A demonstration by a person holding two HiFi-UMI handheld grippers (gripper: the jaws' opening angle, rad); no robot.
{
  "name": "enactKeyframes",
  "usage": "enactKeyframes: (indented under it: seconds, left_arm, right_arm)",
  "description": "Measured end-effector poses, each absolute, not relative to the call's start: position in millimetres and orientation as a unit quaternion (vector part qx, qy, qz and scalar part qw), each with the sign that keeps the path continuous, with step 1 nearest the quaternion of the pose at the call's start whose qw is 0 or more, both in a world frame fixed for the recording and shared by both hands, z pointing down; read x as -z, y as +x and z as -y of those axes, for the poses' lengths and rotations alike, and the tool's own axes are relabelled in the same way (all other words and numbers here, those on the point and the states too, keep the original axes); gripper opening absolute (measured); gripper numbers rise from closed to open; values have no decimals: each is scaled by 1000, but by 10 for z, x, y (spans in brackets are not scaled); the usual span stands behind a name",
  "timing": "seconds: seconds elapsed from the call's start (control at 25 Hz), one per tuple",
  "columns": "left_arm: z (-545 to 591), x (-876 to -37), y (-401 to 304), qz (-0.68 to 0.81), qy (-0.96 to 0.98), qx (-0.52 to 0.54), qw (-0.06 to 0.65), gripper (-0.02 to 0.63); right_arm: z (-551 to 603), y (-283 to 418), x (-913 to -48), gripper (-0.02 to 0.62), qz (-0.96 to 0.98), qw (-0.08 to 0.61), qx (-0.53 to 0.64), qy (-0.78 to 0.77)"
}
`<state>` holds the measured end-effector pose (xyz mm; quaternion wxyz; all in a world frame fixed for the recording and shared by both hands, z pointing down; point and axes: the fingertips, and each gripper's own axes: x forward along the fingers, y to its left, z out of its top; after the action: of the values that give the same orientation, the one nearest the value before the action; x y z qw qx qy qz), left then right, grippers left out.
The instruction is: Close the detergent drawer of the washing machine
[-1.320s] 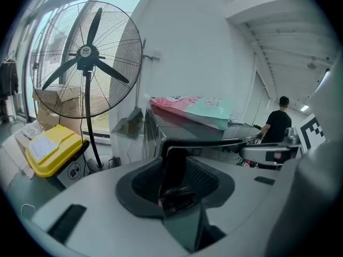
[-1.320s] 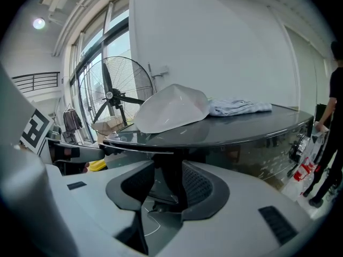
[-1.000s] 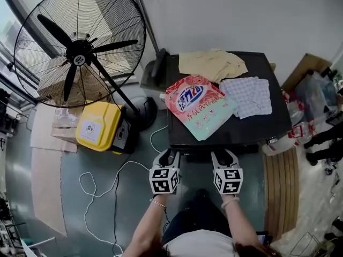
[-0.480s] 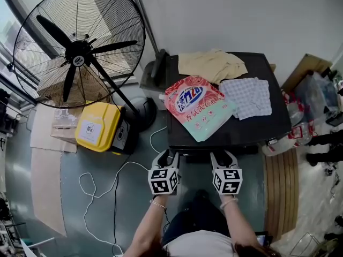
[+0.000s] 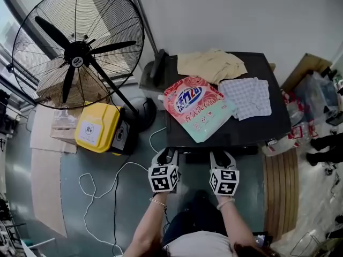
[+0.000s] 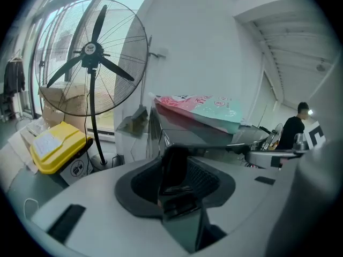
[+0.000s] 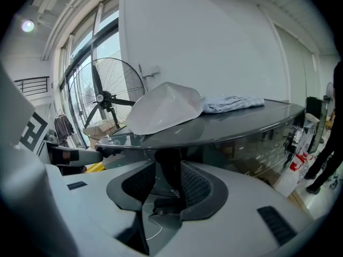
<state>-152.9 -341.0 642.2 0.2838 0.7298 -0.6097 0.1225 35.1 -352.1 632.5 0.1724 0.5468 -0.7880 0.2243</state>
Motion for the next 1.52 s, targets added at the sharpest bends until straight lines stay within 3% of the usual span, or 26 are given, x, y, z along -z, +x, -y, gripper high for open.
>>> enactKeyframes:
  seconds: [0.64,1.16,1.52]
  left_arm:
    - [3400,-6415,-1527,607,732,-124,284,147]
    - [3326,-6262,-1531,607,739,-132,260,141]
    - [3192,-5986,-1536,607,751,-125,229,94]
  right_arm:
    - [3538,407,-6317,121,787,176,-224,547]
    - [3492,390,-6310,118,799,171,-236,526]
    - [3368,309,-6121,78,815,154,-209,518]
